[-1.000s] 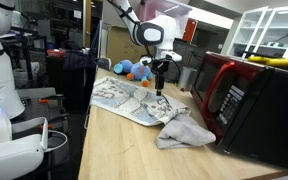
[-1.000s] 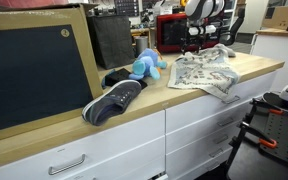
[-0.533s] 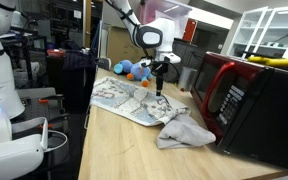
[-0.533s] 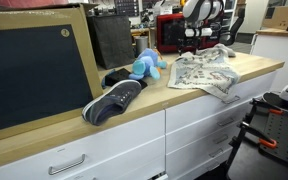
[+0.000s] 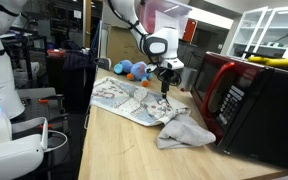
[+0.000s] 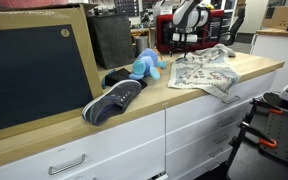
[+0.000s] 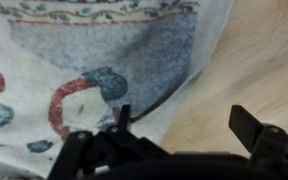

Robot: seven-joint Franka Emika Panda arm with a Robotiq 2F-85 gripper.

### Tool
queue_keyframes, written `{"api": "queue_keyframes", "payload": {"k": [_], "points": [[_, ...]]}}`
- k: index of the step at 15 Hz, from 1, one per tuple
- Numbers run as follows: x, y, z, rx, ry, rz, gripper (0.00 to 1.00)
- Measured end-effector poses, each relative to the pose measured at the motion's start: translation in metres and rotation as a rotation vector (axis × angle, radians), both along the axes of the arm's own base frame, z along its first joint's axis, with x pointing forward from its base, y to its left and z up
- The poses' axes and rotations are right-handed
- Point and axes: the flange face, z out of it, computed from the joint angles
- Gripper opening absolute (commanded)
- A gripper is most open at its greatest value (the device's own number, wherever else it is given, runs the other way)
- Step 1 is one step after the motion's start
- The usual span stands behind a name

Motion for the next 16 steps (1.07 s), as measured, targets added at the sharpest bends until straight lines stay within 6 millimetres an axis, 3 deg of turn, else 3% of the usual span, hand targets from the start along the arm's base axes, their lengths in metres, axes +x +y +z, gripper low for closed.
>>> {"api": "queue_keyframes", "payload": {"k": [1, 2, 4, 11, 12, 13, 14, 16], "points": [[0.007, -0.003, -0.003, -0.007, -0.007, -0.02, 0.96], [0.014, -0.007, -0.005, -0.014, -0.015, -0.039, 0.72], [0.026, -0.02, -0.006, -0.034, -0.034, -0.068, 0.68], [0.04, -0.049, -0.007, -0.077, -0.06, -0.104, 0.15], [0.038, -0.052, -0.008, -0.086, -0.052, -0.104, 0.21], [0.036, -0.056, -0.008, -0.095, -0.039, -0.104, 0.5], [0.033, -0.061, -0.008, -0.106, -0.026, -0.104, 0.46], [0.029, -0.07, -0.007, -0.122, -0.01, -0.11, 0.53]]}}
